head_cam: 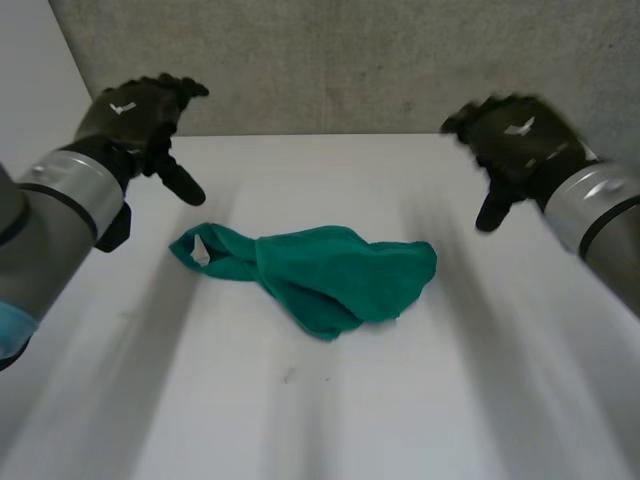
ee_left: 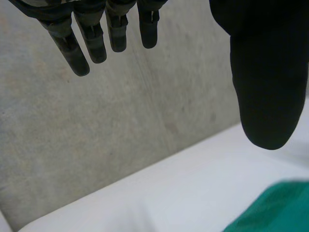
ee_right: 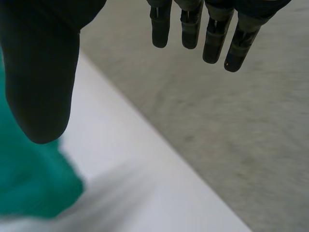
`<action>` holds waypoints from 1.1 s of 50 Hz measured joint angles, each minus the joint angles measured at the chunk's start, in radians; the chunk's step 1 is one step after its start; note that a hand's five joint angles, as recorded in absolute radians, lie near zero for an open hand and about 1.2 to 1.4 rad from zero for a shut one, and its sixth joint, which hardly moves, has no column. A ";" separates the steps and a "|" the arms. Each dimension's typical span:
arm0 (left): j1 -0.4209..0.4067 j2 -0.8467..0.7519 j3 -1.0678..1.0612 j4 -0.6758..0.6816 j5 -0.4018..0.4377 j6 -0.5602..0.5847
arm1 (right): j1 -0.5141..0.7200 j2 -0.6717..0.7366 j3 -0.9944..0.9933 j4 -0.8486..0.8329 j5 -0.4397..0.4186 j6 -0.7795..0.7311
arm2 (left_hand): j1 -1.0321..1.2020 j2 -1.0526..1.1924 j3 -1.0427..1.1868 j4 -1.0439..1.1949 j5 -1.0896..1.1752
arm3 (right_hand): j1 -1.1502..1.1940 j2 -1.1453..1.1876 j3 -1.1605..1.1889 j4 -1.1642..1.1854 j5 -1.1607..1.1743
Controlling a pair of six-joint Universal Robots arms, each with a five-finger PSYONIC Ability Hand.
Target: Fold the towel.
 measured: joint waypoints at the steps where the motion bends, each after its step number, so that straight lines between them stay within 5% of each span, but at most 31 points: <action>1: 0.001 -0.013 0.002 0.006 0.000 0.023 | 0.012 0.008 0.000 0.011 -0.005 -0.024 | 0.000 0.000 0.000 0.000 0.000 | 0.000 0.000 0.000 0.000 0.000; 11: 0.055 -0.263 0.054 0.134 0.005 0.330 | 0.221 0.213 -0.049 0.022 -0.069 -0.320 | 0.004 0.003 0.001 0.003 0.001 | 0.000 0.000 0.000 0.000 0.000; 27: 0.080 -0.605 0.205 0.226 0.031 0.347 | 0.332 0.606 -0.283 -0.170 -0.029 -0.371 | 0.228 0.230 0.216 0.226 0.210 | 0.033 0.038 0.043 0.029 0.030; 31: 0.079 -0.645 0.217 0.252 0.064 0.346 | 0.333 0.669 -0.334 -0.202 0.013 -0.376 | 0.405 0.397 0.382 0.391 0.370 | 0.141 0.160 0.168 0.152 0.142; 32: 0.079 -0.653 0.218 0.261 0.077 0.346 | 0.332 0.693 -0.357 -0.210 0.029 -0.382 | 0.481 0.469 0.458 0.467 0.444 | 0.335 0.384 0.394 0.374 0.349; 35: 0.078 -0.659 0.218 0.275 0.097 0.345 | 0.328 0.717 -0.386 -0.213 0.047 -0.393 | 0.614 0.603 0.584 0.594 0.570 | 0.454 0.539 0.545 0.506 0.469; 36: 0.078 -0.659 0.218 0.279 0.102 0.345 | 0.326 0.721 -0.393 -0.213 0.050 -0.395 | 0.715 0.706 0.695 0.699 0.676 | 0.678 0.832 0.849 0.842 0.783; 41: 0.078 -0.655 0.215 0.304 0.112 0.344 | 0.312 0.670 -0.400 -0.214 0.078 -0.346 | 0.928 0.984 0.968 0.984 0.921 | 0.721 0.910 0.958 0.961 0.856; 55: 0.050 -0.628 0.187 0.382 0.092 0.344 | 0.098 0.231 -0.217 -0.169 0.116 0.274 | 0.928 0.994 0.978 0.991 0.921 | 0.721 0.931 0.969 0.963 0.882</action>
